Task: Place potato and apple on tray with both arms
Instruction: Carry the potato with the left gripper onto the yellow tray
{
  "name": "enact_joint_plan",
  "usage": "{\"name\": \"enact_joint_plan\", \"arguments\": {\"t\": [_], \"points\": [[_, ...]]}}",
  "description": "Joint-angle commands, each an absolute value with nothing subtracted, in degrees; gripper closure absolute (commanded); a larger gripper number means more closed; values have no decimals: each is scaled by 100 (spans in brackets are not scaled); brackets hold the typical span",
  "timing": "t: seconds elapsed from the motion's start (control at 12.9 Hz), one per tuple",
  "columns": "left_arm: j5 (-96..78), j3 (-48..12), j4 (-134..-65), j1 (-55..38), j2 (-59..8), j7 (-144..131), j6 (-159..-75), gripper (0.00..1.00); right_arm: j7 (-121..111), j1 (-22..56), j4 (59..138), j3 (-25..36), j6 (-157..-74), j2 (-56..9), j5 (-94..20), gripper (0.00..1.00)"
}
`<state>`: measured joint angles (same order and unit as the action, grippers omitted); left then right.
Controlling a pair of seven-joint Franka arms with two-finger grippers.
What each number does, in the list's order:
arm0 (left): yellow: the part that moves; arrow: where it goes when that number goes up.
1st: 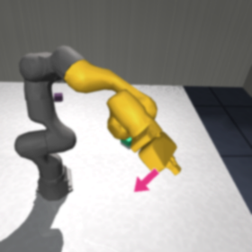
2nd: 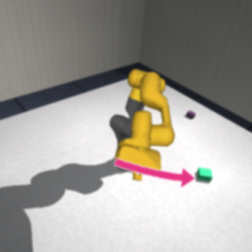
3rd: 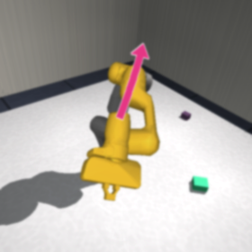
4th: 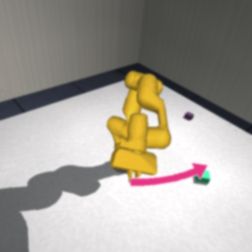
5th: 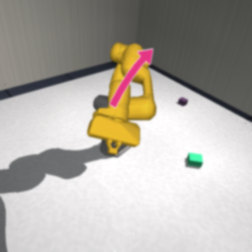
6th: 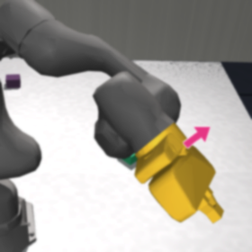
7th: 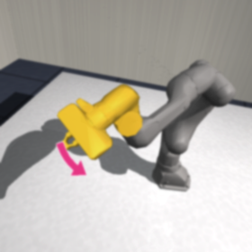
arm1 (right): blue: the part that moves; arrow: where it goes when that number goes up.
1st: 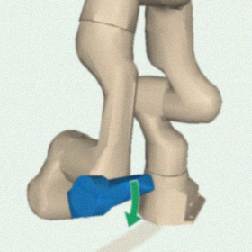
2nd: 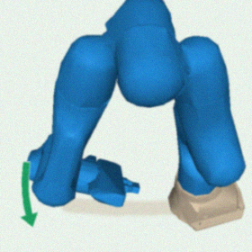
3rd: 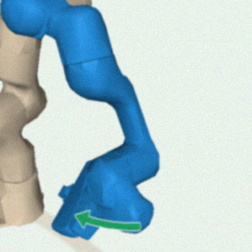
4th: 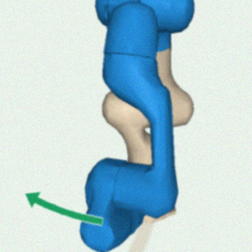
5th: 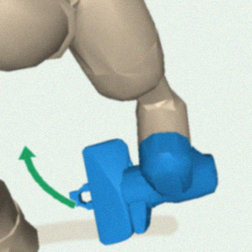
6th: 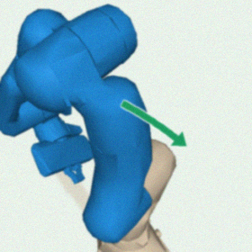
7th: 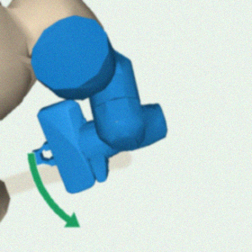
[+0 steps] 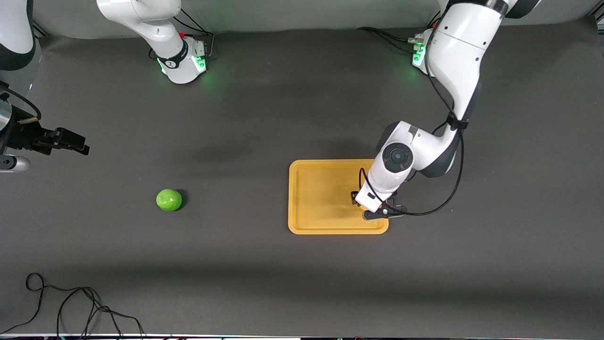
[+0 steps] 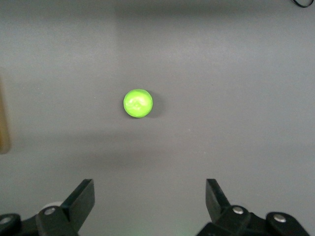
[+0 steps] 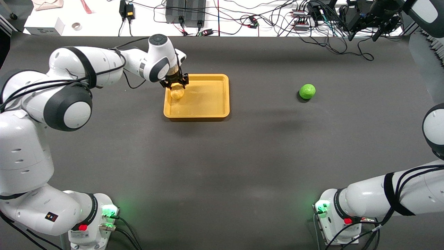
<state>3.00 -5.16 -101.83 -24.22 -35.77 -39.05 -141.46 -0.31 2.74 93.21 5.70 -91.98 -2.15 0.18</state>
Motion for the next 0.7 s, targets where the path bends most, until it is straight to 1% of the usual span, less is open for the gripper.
{"name": "enact_joint_plan", "arguments": {"t": [0.0,0.08,0.16,0.23,0.31,0.47,0.62], "points": [[430,-404,-10028,-2602,-3735,-4175,-14237,58,26,290,9378,589,-9220,-185,26,0],[448,-404,-10037,-2602,-3761,-4175,-14343,58,26,290,9378,589,-9220,-185,18,0],[457,-404,-10037,-2610,-3788,-4175,-14379,55,26,290,9378,589,-9220,-185,26,0],[448,-404,-10037,-2610,-3805,-4192,-14379,45,26,290,9378,589,-9220,-185,26,0],[457,-404,-10046,-2610,-3806,-4210,-14414,22,26,290,9378,589,-9220,-176,18,0],[457,-404,-10055,-2610,-3823,-4210,-14493,5,26,290,9378,589,-9220,-185,26,0],[457,-396,-10055,-2610,-3832,-4219,-14493,1,26,290,9378,589,-9220,-185,26,0]]}}
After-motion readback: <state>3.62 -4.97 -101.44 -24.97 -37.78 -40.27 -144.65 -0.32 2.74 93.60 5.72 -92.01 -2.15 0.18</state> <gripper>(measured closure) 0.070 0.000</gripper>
